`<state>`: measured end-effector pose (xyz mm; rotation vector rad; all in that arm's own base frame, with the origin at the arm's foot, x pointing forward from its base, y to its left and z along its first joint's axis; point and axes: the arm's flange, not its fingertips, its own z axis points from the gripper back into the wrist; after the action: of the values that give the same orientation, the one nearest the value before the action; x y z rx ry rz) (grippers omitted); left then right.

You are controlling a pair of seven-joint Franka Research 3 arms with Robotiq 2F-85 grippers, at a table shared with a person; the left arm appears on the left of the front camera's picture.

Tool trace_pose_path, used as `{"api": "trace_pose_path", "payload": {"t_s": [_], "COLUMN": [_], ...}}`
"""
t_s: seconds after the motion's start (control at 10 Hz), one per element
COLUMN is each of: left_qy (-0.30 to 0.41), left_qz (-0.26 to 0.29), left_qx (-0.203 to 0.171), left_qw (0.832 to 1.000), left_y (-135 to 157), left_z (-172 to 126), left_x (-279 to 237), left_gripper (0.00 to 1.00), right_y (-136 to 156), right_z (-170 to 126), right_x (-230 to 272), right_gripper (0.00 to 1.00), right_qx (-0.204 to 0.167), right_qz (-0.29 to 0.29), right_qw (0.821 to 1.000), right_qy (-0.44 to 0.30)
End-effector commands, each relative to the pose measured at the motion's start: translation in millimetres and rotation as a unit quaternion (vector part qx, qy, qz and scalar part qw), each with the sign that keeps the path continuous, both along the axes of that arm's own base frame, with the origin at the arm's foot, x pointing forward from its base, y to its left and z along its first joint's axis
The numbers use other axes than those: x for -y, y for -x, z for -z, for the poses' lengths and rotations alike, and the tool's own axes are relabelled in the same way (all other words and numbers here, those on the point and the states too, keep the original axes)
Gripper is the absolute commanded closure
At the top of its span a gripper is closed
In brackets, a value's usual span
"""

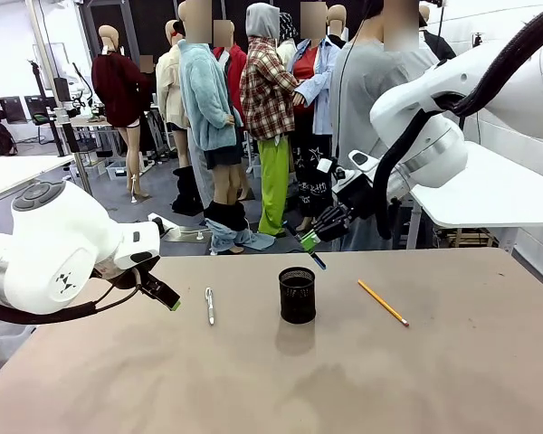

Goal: Place the pens into the pen holder.
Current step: Pick up a writing instrument from the table and place it into the Pen holder.

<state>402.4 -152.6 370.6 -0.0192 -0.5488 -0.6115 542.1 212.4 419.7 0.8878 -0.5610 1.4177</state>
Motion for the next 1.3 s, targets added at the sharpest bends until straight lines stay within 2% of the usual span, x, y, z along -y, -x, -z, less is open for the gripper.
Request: {"api": "trace_pose_path", "payload": {"t_s": [0.0, 0.2, 0.4, 0.9, 1.2], "left_qy": [0.002, 0.002, 0.002, 0.002, 0.002], "left_qz": [-0.002, -0.002, -0.002, -0.002, -0.002], "left_qx": [0.000, 0.000, 0.000, 0.000, 0.000], "left_qw": [1.000, 1.000, 1.000, 1.000, 1.000], "left_y": [-0.2, -0.2, -0.2, -0.2, -0.2], "left_z": [-0.7, -0.7, -0.7, -0.7, -0.7], "left_x": [-1.7, -1.7, -1.7, -1.7, -1.7], "left_gripper": [0.00, 0.00, 0.00, 0.00, 0.00], "right_y": [-8.3, -15.2, -34.5, -61.0, -69.1], "right_z": [2.0, 4.9, 15.7, 34.4, 49.5], "right_x": [-20.0, -27.3, -35.0, -48.1, -48.7], "right_gripper": [1.00, 1.00, 1.00, 1.00, 1.00], "right_qx": [0.023, 0.022, 0.009, 0.011, -0.009], "right_qz": [-0.024, -0.031, -0.029, -0.044, -0.042], "right_qw": [0.999, 0.999, 0.999, 0.998, 0.999], "right_qy": [-0.019, -0.026, -0.027, -0.033, -0.025]}}
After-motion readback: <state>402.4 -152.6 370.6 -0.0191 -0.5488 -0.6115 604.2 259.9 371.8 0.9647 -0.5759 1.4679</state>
